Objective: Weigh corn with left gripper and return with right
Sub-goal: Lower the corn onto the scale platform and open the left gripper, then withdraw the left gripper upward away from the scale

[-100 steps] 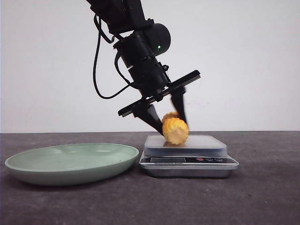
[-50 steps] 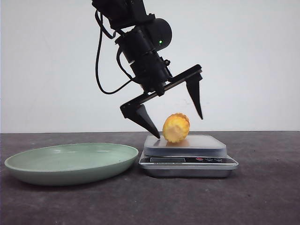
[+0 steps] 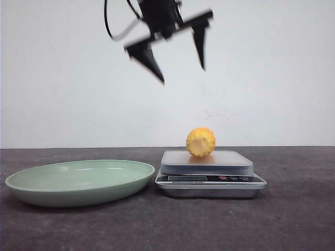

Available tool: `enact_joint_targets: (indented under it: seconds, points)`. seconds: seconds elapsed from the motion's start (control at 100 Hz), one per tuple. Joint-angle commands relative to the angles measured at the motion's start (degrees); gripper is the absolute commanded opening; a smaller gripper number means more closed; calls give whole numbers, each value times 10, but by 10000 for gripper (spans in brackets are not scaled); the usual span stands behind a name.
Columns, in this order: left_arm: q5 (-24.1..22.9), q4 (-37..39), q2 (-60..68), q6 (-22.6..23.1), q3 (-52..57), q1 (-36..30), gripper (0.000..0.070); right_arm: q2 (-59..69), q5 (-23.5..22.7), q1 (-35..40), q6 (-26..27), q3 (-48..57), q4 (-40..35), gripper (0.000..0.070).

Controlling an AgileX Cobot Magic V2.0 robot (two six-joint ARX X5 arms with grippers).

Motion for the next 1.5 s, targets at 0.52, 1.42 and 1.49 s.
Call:
enact_joint_targets:
  seconds: [0.52, 1.42, 1.49]
  points:
    - [7, -184, -72, 107, 428, -83, 133, 72, -9, 3, -10, 4, -8, 684]
    - [-42, -190, -616, 64, 28, -114, 10, 267, -61, 107, 20, 4, 181, 684]
    - [-70, -190, -680, 55, -74, -114, 10, 304, -48, 125, 23, 4, 210, 683]
